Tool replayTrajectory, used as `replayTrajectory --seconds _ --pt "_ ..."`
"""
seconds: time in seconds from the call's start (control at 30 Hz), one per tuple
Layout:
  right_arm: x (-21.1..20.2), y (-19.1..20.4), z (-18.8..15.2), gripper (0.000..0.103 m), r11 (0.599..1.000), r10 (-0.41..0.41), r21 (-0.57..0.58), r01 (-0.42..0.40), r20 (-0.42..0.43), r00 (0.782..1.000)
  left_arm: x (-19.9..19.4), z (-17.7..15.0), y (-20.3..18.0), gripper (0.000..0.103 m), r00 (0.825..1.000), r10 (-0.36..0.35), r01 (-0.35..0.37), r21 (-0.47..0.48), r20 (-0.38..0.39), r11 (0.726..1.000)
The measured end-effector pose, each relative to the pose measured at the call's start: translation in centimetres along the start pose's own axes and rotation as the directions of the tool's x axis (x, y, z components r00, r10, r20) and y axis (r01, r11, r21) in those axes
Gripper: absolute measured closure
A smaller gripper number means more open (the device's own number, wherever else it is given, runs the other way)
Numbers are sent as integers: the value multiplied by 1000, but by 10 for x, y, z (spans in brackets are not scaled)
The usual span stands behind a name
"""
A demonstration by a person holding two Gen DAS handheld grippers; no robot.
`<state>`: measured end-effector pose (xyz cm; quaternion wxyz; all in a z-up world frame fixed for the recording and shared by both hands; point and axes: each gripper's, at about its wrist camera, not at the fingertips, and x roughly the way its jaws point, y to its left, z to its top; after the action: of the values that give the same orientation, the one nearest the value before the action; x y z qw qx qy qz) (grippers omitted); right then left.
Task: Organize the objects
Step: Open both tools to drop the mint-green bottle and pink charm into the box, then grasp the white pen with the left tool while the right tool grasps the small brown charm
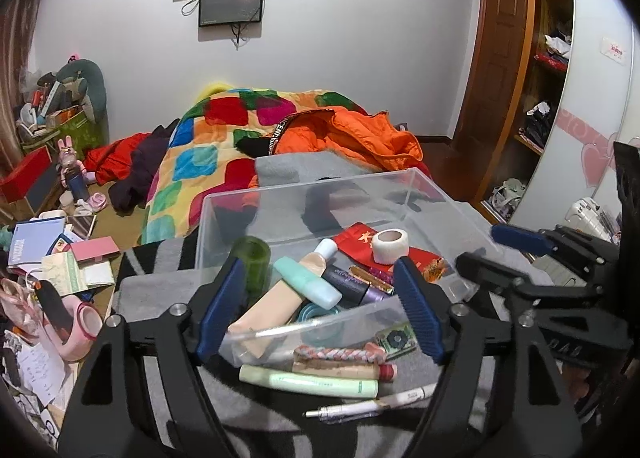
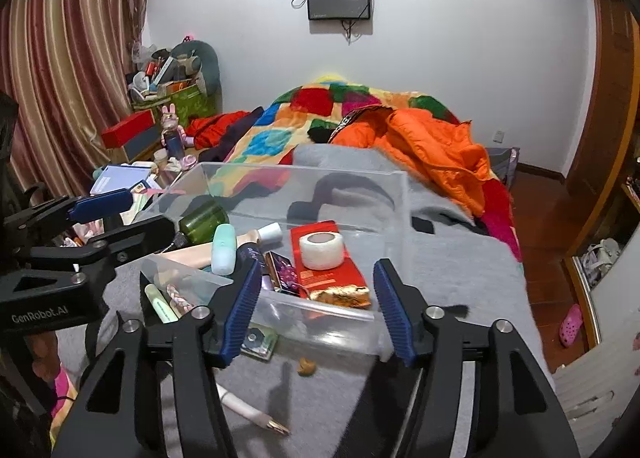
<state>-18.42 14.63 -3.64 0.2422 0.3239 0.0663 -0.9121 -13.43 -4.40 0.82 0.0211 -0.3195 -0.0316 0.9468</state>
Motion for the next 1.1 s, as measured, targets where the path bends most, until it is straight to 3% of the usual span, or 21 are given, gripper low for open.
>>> replayTrajectory --seconds 0.17,0.23,0.57,0.87,0.93,1.0,1.1 --pt "-10 -6 -8 39 1000 -12 4 12 6 1000 -6 -14 6 25 1000 13 -13 -6 -27 1000" --pt "-11 -8 -12 39 1000 -15 5 15 -2 1000 -6 -22 9 20 999 13 -13 -14 -46 1000" --pt "18 -14 -47 39 1000 -12 3 12 -131 991 0 -67 11 20 991 17 -16 8 -134 1000" --pt "50 -2 -64 39 999 -12 -46 2 -213 977 26 -91 2 20 971 -75 82 22 -229 996" --pt "54 -1 -64 48 999 -5 -44 -5 -220 976 31 -93 2 20 966 -91 96 11 -242 995" --pt "56 0 -64 64 999 3 -45 -14 -223 975 31 -94 1 21 964 -117 120 0 -238 993" --pt "53 1 -64 85 999 5 -46 -16 -216 976 27 -96 -4 34 959 -160 167 9 -234 986"
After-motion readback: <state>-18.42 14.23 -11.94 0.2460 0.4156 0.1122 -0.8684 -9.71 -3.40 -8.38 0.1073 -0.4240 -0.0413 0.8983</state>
